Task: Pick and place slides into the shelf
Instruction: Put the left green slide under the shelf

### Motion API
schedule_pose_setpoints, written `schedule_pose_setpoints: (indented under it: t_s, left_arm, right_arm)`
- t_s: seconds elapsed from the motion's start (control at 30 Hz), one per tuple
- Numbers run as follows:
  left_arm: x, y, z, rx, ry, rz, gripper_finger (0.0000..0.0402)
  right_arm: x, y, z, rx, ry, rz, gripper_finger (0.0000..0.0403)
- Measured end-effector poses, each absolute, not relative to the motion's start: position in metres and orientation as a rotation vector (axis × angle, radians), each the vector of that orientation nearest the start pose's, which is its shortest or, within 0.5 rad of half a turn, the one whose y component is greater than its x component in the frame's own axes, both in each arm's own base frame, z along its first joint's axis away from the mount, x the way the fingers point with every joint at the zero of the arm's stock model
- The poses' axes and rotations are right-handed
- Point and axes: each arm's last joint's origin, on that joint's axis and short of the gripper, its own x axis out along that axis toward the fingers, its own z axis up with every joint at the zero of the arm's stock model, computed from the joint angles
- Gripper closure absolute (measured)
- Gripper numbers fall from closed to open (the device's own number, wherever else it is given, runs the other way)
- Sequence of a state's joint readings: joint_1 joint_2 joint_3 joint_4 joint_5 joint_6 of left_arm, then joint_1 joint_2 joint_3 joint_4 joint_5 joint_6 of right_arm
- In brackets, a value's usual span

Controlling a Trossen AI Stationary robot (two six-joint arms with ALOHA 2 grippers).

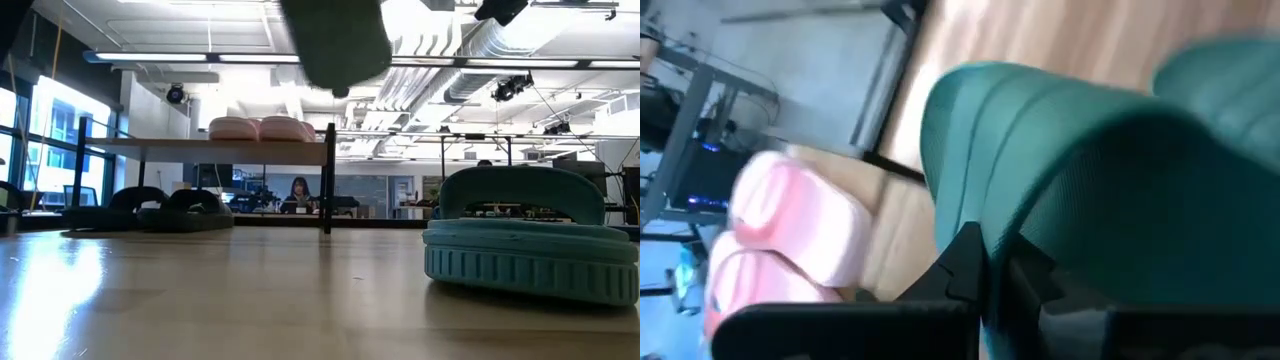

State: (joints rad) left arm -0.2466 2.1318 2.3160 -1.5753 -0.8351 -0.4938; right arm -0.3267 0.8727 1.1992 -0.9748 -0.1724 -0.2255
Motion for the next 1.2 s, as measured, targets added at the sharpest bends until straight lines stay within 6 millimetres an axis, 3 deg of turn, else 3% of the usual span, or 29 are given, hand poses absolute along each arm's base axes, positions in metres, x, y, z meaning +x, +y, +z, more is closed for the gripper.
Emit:
schedule_pose_setpoints:
  t_s: [0.17, 0.37, 0.47, 0.6, 0.7, 0.9, 1.03, 1.2]
  left_arm:
    - [0.385, -0.075, 0.367, 0.295, 0.962, 0.769, 0.0400]
    - [0.375, -0.067, 0.369, 0.305, 0.978, 0.782, 0.0401]
    - [0.358, -0.060, 0.348, 0.284, 1.060, 0.815, 0.0401]
    - [0.306, -0.049, 0.318, 0.193, 1.091, 0.959, 0.0401]
    - [0.279, -0.043, 0.300, 0.170, 1.125, 0.995, 0.0401]
    - [0.272, -0.036, 0.250, 0.312, 1.252, 0.927, 0.0402]
    - [0.274, -0.019, 0.209, 0.235, 1.309, 0.873, 0.0401]
    - [0.272, -0.011, 0.184, 0.230, 1.304, 0.832, 0.0401]
  right_arm:
    - [0.131, -0.039, 0.383, -0.061, 0.637, -0.085, 0.0403]
    - [0.131, -0.039, 0.383, -0.055, 0.634, -0.087, 0.0403]
    - [0.131, -0.039, 0.383, -0.054, 0.634, -0.087, 0.0403]
    - [0.131, -0.039, 0.383, -0.055, 0.634, -0.089, 0.0403]
    - [0.132, -0.041, 0.384, -0.075, 0.626, -0.117, 0.0403]
    - [0.135, -0.043, 0.385, -0.057, 0.619, -0.183, 0.0403]
    - [0.136, -0.044, 0.384, -0.017, 0.624, -0.224, 0.0403]
    - [0.136, -0.045, 0.384, 0.036, 0.620, -0.268, 0.0403]
